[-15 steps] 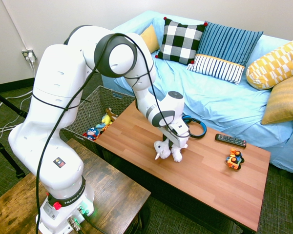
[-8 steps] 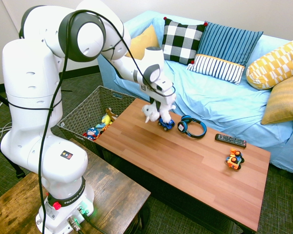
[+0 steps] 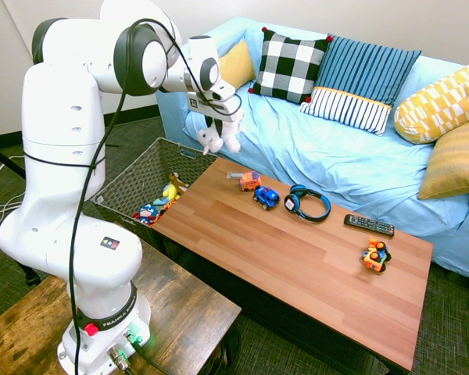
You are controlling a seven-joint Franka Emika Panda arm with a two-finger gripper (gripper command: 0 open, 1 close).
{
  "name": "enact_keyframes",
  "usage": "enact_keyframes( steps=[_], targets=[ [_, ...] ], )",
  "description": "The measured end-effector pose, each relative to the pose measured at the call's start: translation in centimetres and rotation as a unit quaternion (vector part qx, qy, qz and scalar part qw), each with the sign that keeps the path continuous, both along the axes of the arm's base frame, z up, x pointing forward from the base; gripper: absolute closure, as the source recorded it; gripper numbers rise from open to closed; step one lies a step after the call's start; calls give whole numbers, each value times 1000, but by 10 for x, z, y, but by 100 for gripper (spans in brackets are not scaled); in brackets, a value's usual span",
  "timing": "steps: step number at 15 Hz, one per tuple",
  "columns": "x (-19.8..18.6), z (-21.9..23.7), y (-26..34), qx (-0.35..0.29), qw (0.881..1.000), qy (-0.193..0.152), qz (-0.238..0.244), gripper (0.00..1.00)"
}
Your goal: Put the stuffed toy in the basket
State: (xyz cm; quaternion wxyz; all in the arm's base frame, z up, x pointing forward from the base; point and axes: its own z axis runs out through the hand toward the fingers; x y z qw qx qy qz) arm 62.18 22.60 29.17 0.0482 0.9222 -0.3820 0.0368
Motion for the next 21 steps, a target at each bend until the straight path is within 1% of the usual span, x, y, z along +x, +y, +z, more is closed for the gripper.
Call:
enact_keyframes(
  steps=[3,5,8,11,12,15,21],
  targets=[
    [-8,-20,97,3,999,12,40,100],
    [-14,-37,149,7,998,24,63,100],
    [-25,-72,199,25,995,48,84,100],
    [-34,-104,225,32,993,64,98,100],
    [-37,-112,230,32,992,73,99,0],
    [-45,-127,240,24,990,97,101,0],
    [-40,-133,235,14,990,101,97,0]
  ],
)
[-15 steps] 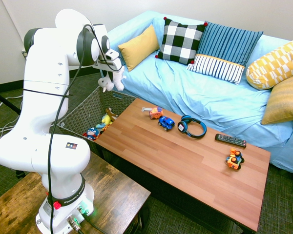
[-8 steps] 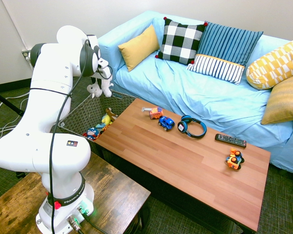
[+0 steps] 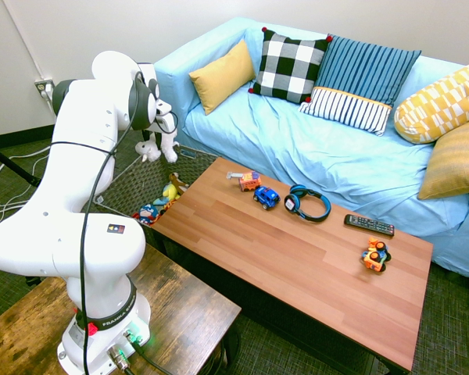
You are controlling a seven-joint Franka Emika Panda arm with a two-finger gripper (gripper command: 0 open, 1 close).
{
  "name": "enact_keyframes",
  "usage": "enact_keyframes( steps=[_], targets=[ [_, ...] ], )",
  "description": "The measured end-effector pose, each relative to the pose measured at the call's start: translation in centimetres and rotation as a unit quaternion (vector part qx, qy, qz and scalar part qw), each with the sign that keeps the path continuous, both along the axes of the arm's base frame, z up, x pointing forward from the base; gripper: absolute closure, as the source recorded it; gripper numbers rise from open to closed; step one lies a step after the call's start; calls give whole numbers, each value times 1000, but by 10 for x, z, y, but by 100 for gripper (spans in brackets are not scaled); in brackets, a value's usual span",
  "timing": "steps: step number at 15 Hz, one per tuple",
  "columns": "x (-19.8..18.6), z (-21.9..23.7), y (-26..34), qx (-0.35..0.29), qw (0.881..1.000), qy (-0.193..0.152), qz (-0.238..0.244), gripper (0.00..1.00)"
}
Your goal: Put the stuffed toy in the basket
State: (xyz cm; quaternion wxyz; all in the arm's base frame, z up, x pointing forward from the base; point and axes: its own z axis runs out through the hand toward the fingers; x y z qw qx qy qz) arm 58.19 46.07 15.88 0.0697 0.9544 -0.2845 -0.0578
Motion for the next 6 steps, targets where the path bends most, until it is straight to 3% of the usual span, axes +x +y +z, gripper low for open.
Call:
enact_keyframes(
  steps=[6],
  targets=[
    [5,1,-7,-12,1000,5,-6,0]
  ],
)
